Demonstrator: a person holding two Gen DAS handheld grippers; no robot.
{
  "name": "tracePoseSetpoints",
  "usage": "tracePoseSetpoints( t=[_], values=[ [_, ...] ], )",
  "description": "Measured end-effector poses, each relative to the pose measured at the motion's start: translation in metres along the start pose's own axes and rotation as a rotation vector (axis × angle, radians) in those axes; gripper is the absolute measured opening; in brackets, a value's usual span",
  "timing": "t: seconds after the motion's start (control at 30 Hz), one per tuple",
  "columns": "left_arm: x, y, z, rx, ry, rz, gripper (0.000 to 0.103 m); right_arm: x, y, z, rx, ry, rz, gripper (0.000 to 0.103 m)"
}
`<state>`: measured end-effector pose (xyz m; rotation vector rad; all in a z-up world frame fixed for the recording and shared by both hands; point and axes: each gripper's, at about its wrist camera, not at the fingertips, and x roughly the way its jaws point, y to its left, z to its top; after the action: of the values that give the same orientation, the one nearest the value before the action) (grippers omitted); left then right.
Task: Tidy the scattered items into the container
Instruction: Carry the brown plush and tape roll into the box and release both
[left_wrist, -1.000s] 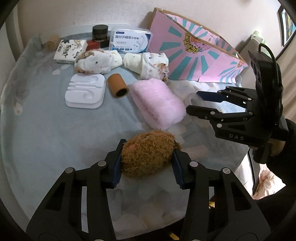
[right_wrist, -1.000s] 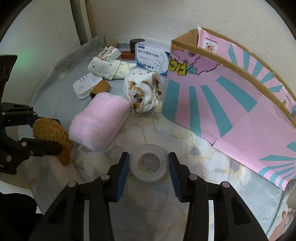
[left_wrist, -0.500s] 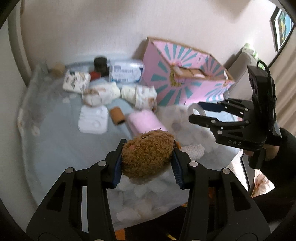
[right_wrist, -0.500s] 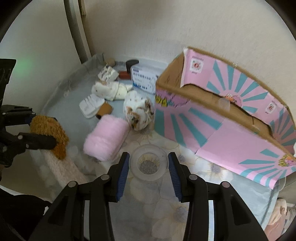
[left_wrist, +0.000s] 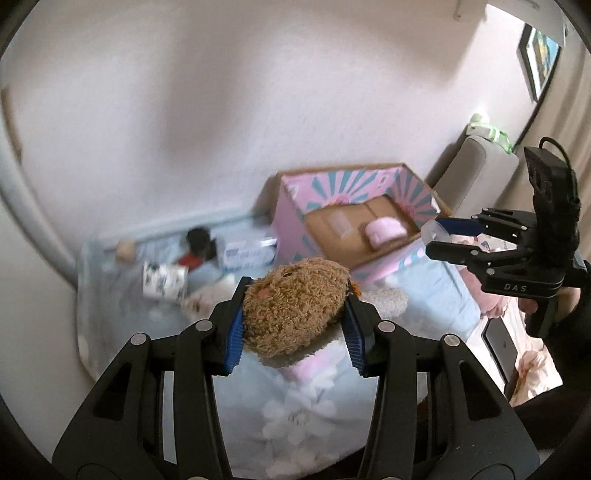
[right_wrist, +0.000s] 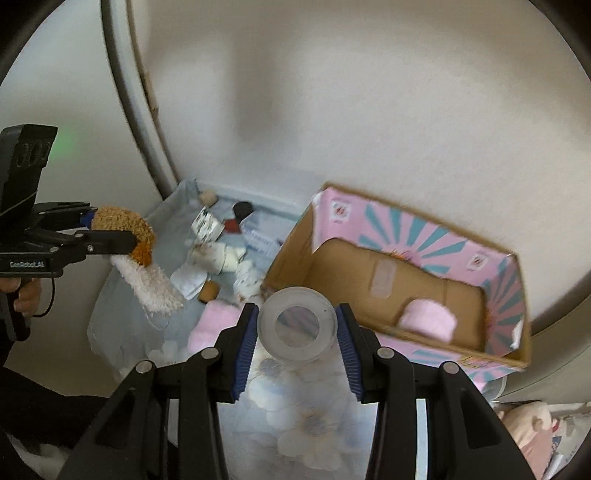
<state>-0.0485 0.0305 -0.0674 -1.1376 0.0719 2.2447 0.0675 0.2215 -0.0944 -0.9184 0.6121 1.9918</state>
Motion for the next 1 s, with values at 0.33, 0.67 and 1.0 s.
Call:
tracePoseSetpoints(
  t=[0.33,0.67,1.0],
  values=[
    [0.033,-0.047,0.076,0.083,-0.032,-0.079,0.041,-0.018,-0.058,0.020,0.082,-0.011,-0.115,0.039],
    [0.111,-0.065,0.110,0.024,0.028,-0.064,0.041,-0.011,-0.118,0.036,0.183,0.012,-0.144,0.039],
    [0.172,-0.079,0.100,0.040,0.128,-0.001,0.041,0.025,-0.155,0.024,0.246,0.085,-0.137,0.039]
  ],
)
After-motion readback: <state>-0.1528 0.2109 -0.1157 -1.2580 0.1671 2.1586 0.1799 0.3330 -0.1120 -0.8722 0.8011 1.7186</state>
